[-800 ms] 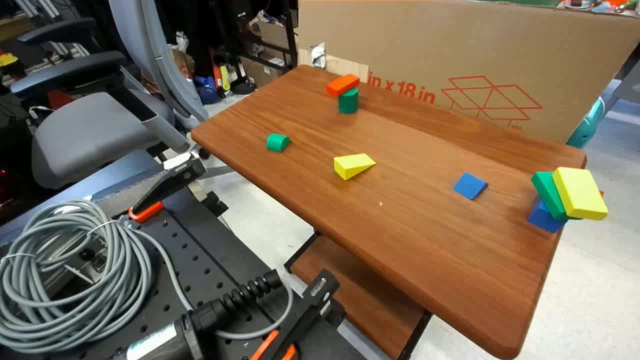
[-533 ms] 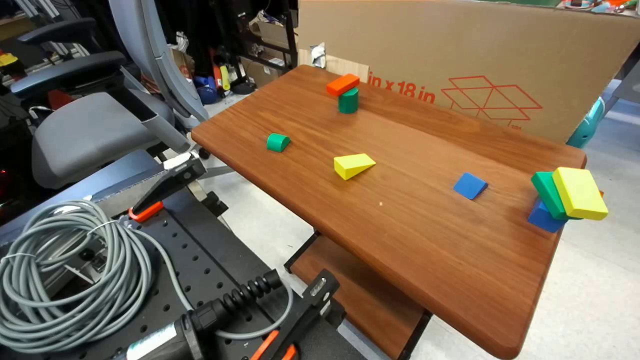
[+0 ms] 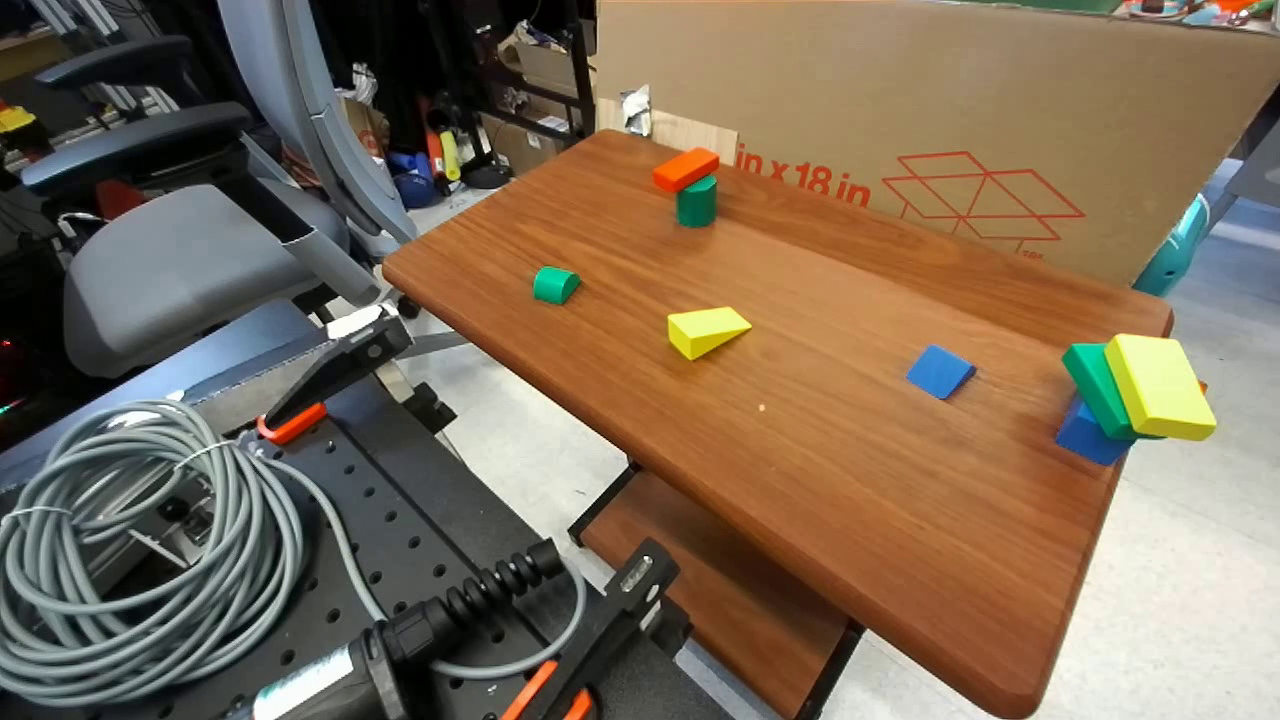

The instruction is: Remove the yellow bar from the toy tower and put it on the table

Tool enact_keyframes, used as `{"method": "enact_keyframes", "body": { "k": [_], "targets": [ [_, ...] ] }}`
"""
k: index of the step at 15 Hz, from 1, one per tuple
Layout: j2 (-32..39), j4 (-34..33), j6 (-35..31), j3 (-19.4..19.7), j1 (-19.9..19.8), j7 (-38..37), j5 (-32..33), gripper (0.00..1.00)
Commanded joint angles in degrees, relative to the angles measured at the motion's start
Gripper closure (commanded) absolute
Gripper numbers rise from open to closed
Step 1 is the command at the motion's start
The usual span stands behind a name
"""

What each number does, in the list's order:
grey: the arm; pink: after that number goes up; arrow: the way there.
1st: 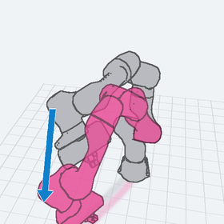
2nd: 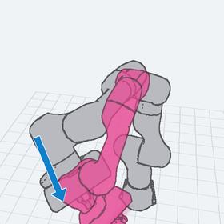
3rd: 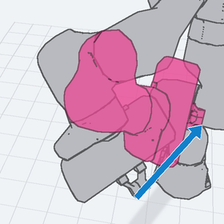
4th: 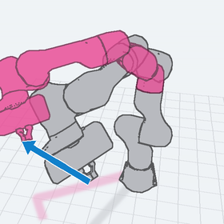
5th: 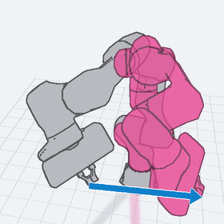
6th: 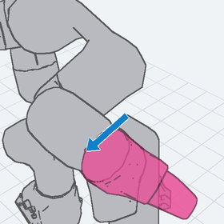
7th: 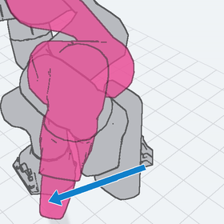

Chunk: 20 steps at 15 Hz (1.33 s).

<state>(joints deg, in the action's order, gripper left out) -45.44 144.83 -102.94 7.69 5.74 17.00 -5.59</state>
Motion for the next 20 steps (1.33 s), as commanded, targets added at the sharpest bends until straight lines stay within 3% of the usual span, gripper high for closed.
{"method": "enact_keyframes", "body": {
  "k": [1,9,12,20],
  "targets": [
    [0.1,-0.2,0.2,-0.5,-0.7,0.4,-0.4,0.00],
    [11.2,-6.6,-11.8,2.6,-3.4,-1.1,-0.9,0.00],
    [18.7,-12.3,-16.3,5.0,-4.5,0.4,-1.0,0.00],
    [37.1,-28.0,-20.8,9.3,-8.5,8.2,-2.0,0.00]
  ]
}}
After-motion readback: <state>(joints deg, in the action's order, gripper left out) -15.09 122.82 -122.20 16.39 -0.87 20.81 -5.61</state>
